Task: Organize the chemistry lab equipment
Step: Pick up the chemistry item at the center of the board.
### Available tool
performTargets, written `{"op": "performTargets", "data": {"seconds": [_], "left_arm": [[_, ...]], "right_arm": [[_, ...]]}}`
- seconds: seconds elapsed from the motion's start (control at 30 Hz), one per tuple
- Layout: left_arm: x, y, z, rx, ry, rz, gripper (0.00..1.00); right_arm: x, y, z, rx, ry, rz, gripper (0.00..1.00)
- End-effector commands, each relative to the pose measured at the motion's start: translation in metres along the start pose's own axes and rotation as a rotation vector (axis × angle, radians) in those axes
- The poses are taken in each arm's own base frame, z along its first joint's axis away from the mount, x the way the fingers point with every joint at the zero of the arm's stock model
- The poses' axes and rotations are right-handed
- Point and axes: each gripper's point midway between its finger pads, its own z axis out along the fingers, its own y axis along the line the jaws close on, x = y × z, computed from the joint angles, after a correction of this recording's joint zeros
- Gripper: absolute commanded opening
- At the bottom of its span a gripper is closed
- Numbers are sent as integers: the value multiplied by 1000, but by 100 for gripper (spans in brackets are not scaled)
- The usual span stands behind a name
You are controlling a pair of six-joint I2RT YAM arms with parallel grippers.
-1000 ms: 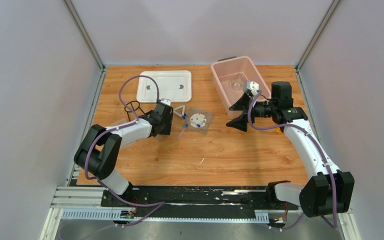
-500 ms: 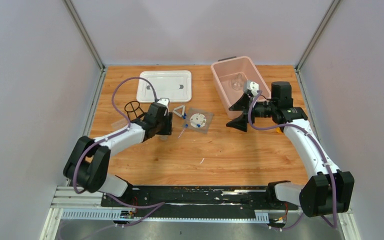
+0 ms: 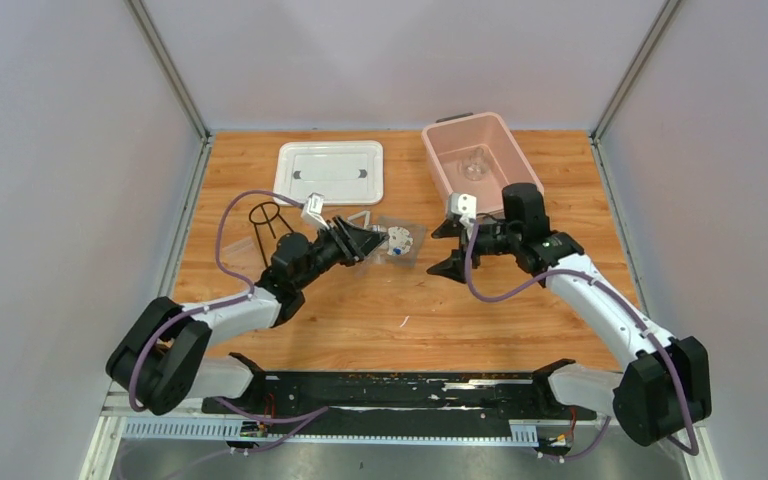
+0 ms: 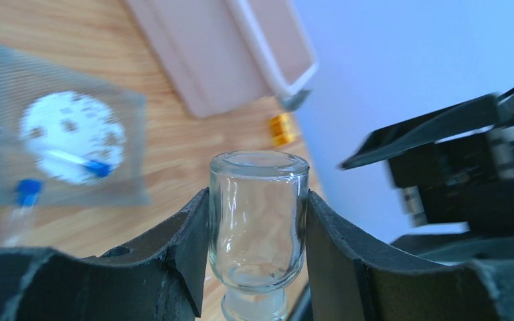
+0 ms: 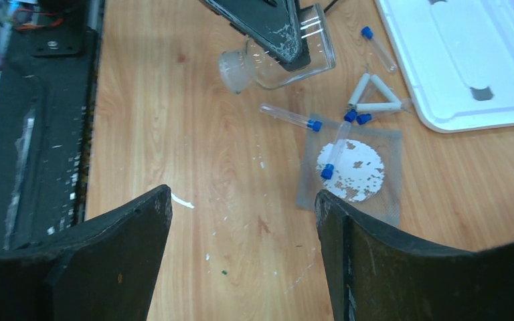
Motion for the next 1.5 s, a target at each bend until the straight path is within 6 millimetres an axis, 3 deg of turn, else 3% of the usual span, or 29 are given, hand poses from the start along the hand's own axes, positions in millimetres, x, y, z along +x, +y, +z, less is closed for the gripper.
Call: {"op": "performTargets", "data": {"seconds": [0.0, 0.27, 0.5, 1.03, 1.23, 1.47], "left_arm": [[-50, -77, 13, 234, -216, -254, 0], [-45, -52, 38, 136, -285, -584, 0], [-46, -48, 45, 118, -339, -685, 0], [-29, -43, 51, 127, -308, -836, 0], [-28, -41, 50, 156, -310, -879, 0], [-29, -41, 48, 174, -316, -891, 0]], "right_arm": [[-27, -40, 8, 268, -46, -99, 78], [-40, -29, 25, 292, -113, -157, 72], [-41, -29, 33, 339, -113, -213, 59], [-29, -40, 52, 446, -35, -313, 34], [-20, -38, 57, 424, 5, -323, 32], [-13, -39, 60, 410, 43, -335, 38]]}}
